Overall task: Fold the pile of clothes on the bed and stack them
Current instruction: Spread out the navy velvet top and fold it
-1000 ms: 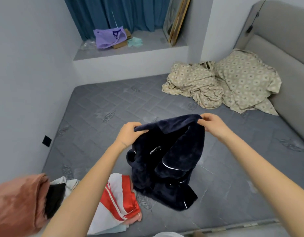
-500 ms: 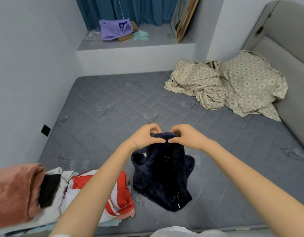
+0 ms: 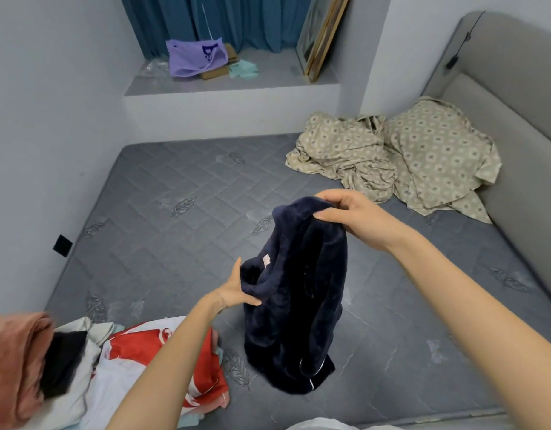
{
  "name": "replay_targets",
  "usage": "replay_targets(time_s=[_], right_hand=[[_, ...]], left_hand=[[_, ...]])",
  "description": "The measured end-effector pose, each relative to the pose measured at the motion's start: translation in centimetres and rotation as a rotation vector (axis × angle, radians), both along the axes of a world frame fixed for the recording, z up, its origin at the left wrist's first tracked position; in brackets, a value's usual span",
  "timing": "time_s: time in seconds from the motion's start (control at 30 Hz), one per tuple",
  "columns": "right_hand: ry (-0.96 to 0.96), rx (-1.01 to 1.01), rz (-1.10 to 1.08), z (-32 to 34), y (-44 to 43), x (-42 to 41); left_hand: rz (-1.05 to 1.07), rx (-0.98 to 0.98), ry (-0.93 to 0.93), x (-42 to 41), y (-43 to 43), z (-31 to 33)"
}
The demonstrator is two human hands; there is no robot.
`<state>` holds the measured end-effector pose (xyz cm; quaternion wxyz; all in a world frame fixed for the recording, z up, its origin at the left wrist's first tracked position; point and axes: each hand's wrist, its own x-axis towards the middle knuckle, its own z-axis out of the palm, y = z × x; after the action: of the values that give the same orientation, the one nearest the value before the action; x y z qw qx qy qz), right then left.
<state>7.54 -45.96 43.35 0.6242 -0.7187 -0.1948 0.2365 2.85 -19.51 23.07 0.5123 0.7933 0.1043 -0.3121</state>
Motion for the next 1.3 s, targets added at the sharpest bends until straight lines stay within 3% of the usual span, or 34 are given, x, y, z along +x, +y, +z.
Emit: replay_targets(time_s=[0.17, 0.37, 0.63, 0.83, 0.97, 1.13, 1.3], right_hand=[[0.053, 0.115, -0.101, -0.3, -2.4, 0.1], [0.179, 0.333, -0.23, -1.3, -5.8, 0.3], [0.134, 0.377, -0.284, 0.5, -7.4, 0.7], [0.033, 0.223, -0.516, -0.9, -10.0, 1.6], [-0.034, -0.015, -0.665, -3.2, -12.2, 2.2], [-0.064, -0.178, -0.62, -4.9, -13.3, 1.5], [-0.182, -0.24, -0.576, -4.7, -12.8, 0.5]], left_hand=[[0.029, -0.158, 0.032, 0.7, 0.4, -1.8], [-0.009, -0.157, -0.001, 0.7, -2.0, -1.9], [-0.054, -0.234, -0.015, 1.0, -7.2, -1.4], [0.296, -0.207, -0.253, -0.4, -6.2, -0.4], [0.491, -0.042, -0.423, -0.5, -3.8, 2.4], [0.624, 0.083, -0.61, -0.8, -3.5, 6.8], [0.699, 0.056, -0.714, -1.2, -6.5, 10.8]])
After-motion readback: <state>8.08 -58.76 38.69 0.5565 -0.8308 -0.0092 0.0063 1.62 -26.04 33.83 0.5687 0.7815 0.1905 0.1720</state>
